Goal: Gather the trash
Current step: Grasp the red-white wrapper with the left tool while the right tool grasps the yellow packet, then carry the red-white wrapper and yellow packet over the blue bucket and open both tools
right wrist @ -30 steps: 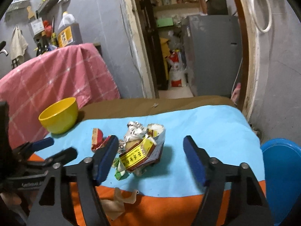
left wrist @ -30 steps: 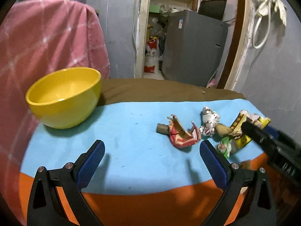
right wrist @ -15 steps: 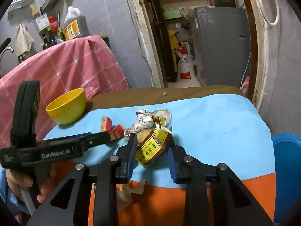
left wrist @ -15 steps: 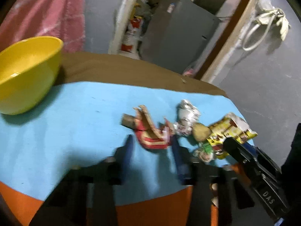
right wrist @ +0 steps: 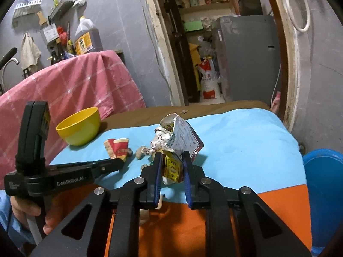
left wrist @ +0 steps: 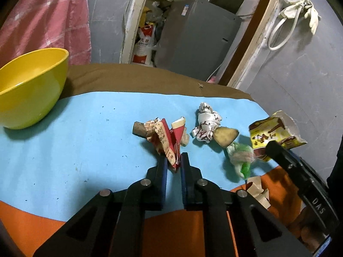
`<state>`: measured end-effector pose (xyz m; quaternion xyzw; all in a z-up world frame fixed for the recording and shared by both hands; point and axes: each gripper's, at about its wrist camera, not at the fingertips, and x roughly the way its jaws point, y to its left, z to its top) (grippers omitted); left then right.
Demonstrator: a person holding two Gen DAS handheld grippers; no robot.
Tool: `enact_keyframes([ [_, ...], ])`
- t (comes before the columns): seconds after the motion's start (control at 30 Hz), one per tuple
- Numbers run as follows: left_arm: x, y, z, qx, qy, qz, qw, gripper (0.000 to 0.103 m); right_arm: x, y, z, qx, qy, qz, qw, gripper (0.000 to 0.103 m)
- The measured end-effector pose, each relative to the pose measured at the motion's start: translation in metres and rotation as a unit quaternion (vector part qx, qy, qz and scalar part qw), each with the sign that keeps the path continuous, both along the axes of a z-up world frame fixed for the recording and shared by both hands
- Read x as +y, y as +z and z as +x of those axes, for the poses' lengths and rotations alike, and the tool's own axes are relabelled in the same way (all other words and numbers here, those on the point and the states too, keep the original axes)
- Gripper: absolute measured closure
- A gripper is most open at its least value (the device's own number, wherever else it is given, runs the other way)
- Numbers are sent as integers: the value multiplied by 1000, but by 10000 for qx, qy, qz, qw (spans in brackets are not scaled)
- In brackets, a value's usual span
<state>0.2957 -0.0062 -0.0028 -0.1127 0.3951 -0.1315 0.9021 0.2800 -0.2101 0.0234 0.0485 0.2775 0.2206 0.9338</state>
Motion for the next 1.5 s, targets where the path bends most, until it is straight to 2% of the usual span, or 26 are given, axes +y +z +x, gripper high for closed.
enact_keyframes([
  [0.3, 0, 0, -3, -121, 63, 11, 9999, 94, -22, 5, -5, -128, -84, 426, 9990, 88],
  [0.37, 0, 4, -7, -288, 45, -17, 9996, 94, -27, 8, -9, -228, -141, 439, 9987, 87],
  [0.43, -2, 11, -16, -619, -13, -36, 9981, 94, -31, 11, -12, -346, -229, 400, 9983, 88],
  [0.6, -25, 27, -37, -1219, -167, 294, 9920, 94, -39, 20, -20, -656, -379, 396, 9963, 87],
  [0.9, -97, 66, -53, -1734, -829, 407, 9805, 94, -72, 43, -49, -1579, -930, 404, 9822, 87],
  [1.1, -154, 76, -48, -1699, -1365, 467, 9748, 94, -113, 50, -64, -1858, -1567, 483, 9688, 87],
  [1.33, -230, 68, -46, -1508, -2018, 647, 9656, 94, -164, 48, -70, -1671, -2285, 739, 9562, 87],
  [1.5, -267, 52, -31, -1159, -2368, 561, 9630, 94, -194, 43, -72, -1462, -2706, 896, 9473, 87],
])
